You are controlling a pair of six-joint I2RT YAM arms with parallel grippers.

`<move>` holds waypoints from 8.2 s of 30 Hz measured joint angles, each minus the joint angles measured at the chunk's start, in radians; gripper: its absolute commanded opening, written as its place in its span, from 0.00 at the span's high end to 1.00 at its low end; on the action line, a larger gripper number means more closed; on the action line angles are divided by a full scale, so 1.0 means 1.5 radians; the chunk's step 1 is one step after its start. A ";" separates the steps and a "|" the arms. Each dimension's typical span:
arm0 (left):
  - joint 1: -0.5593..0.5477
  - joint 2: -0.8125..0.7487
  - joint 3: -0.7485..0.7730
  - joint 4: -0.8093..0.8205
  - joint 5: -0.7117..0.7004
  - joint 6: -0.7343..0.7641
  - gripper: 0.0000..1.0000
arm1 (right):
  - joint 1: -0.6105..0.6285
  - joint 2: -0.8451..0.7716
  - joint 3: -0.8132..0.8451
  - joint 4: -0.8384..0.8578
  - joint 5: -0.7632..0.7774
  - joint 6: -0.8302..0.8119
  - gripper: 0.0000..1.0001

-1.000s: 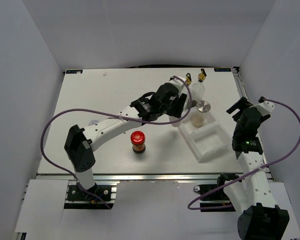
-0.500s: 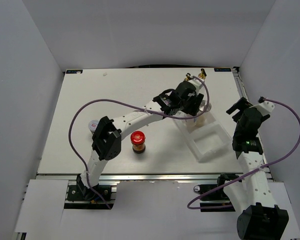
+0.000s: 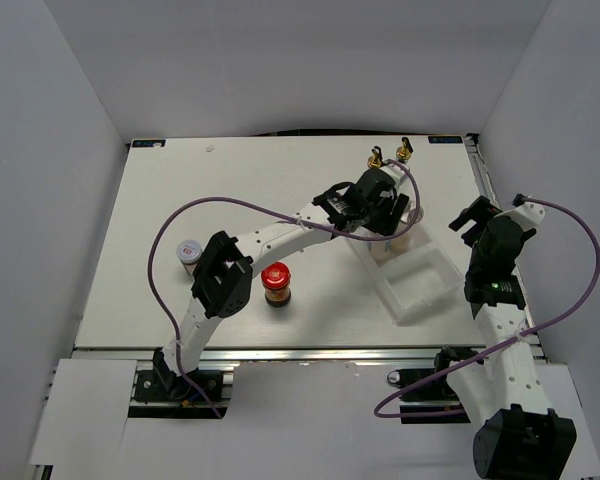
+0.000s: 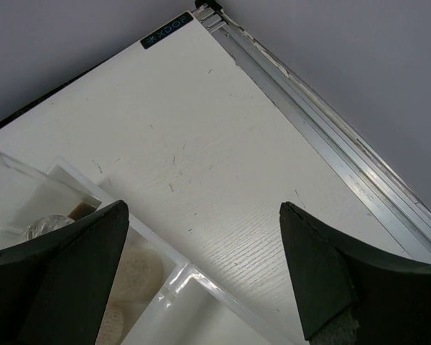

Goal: Organize the condiment bottles

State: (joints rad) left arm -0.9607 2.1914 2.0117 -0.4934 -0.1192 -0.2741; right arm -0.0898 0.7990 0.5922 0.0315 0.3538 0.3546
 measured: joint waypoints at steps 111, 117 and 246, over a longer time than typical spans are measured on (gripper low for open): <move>0.512 -0.754 -0.897 0.111 -0.269 -0.298 0.02 | 0.408 0.081 0.265 -0.490 0.165 -0.063 1.00; 0.514 -0.741 -0.897 0.120 -0.263 -0.296 0.02 | 0.368 0.065 0.261 -0.494 0.161 -0.049 1.00; -0.153 0.025 -0.110 0.136 -0.052 0.051 0.52 | -0.067 -0.034 0.152 -0.232 -0.055 0.022 0.11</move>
State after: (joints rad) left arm -1.1904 2.2284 1.8473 -0.2890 -0.1967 -0.1974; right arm -0.1905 0.7479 0.8196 -0.3168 0.2707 0.3874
